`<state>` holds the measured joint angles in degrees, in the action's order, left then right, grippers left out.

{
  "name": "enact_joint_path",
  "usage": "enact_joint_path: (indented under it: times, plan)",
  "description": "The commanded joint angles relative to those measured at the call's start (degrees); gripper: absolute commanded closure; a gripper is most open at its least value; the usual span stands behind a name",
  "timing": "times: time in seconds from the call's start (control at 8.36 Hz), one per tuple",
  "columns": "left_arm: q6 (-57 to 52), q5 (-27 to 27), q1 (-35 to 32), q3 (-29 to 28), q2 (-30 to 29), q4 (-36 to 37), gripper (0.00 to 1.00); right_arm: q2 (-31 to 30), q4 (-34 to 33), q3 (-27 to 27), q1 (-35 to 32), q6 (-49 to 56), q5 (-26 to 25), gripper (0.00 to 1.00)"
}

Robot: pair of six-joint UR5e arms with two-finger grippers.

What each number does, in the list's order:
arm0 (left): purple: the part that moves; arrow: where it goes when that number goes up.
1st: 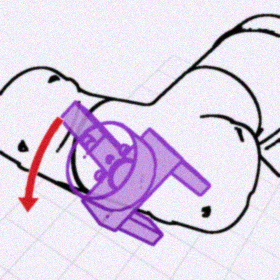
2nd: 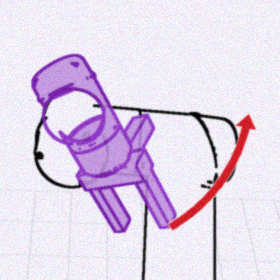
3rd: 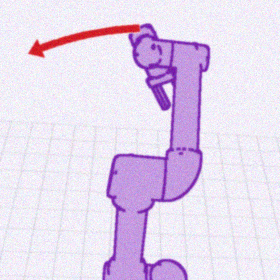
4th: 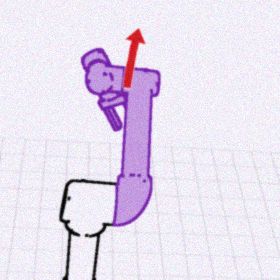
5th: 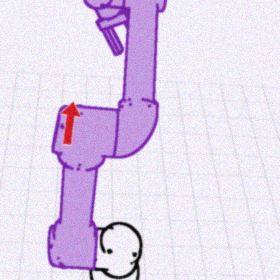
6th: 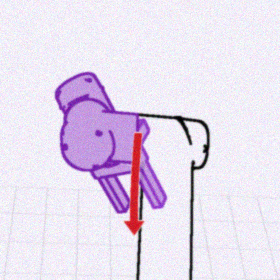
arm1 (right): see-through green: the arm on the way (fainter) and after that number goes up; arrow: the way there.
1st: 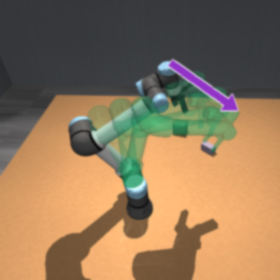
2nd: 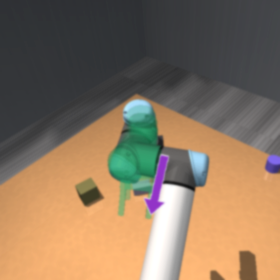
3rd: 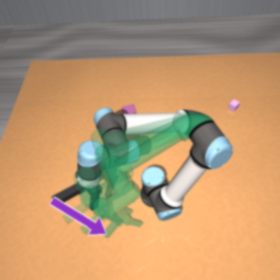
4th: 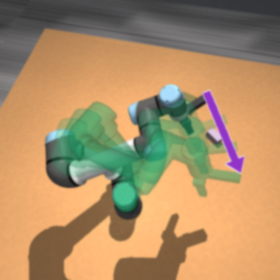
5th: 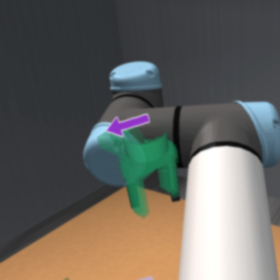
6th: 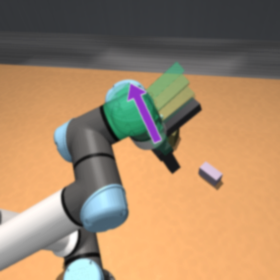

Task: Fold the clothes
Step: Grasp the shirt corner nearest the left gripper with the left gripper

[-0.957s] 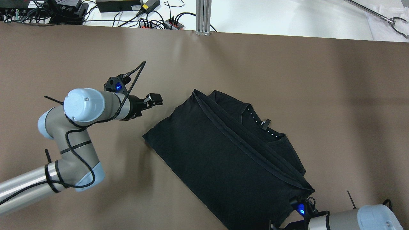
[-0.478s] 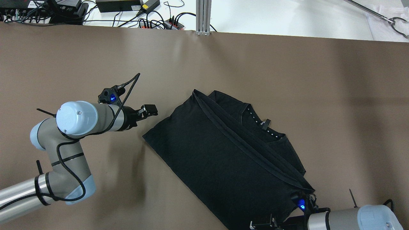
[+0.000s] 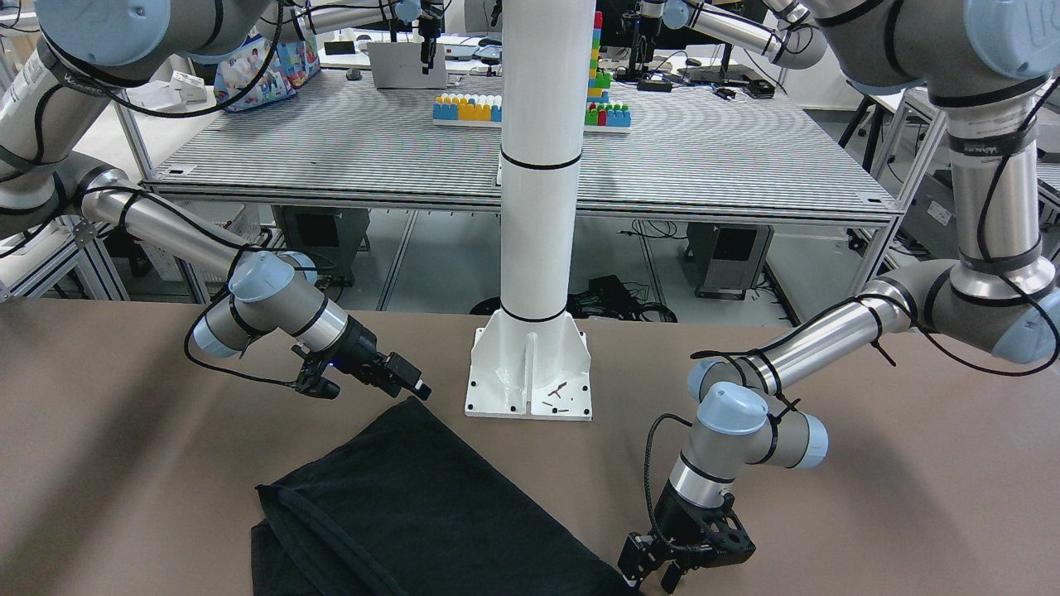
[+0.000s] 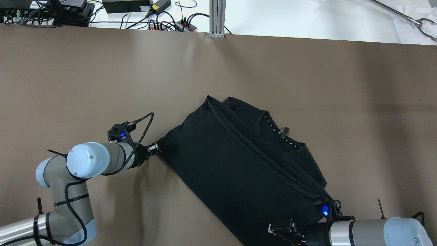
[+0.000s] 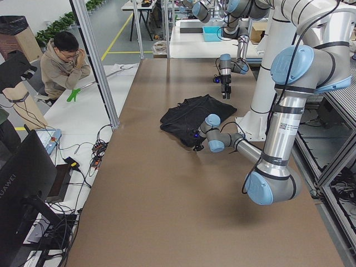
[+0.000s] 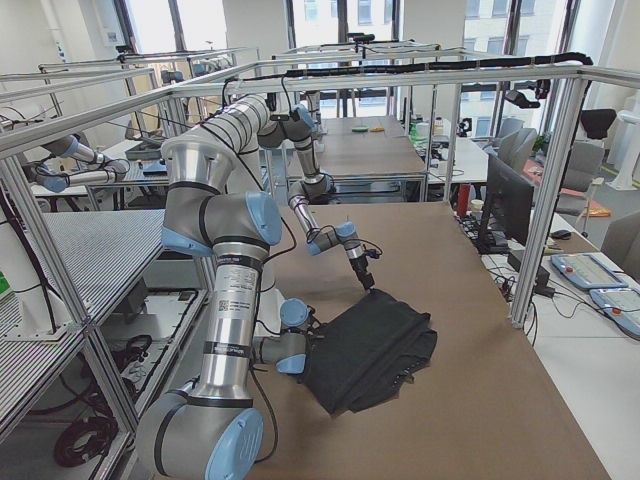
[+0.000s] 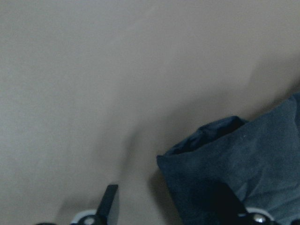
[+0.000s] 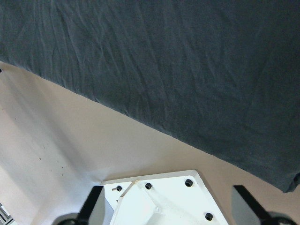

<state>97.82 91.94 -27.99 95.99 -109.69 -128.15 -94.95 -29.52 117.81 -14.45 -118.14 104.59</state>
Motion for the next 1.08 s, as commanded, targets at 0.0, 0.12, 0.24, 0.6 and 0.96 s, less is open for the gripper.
enact_joint_path:
  times: [0.0,0.12,0.24,0.6,0.96]
  plan:
    - [-0.1,-0.1,0.0,-0.8,-0.2,-1.0,0.48,-0.2,0.0,0.1,-0.1,0.1,0.0,0.05]
    - [-0.1,0.0,0.0,-2.5,0.3,-4.6,0.52,-0.1,0.2,0.1,-0.1,-0.1,0.1,0.05]
    - [-0.2,-0.1,-0.3,-5.0,0.1,-7.4,0.54,-0.8,0.2,0.1,-0.1,0.1,0.1,0.05]
    - [0.3,0.0,-1.4,-4.5,-0.2,-7.7,1.00,-0.9,0.2,0.0,-0.1,-0.1,0.1,0.05]
    - [-0.2,0.4,-1.9,-1.6,0.4,-7.6,1.00,-1.6,0.2,-0.1,-0.1,-0.1,0.1,0.05]
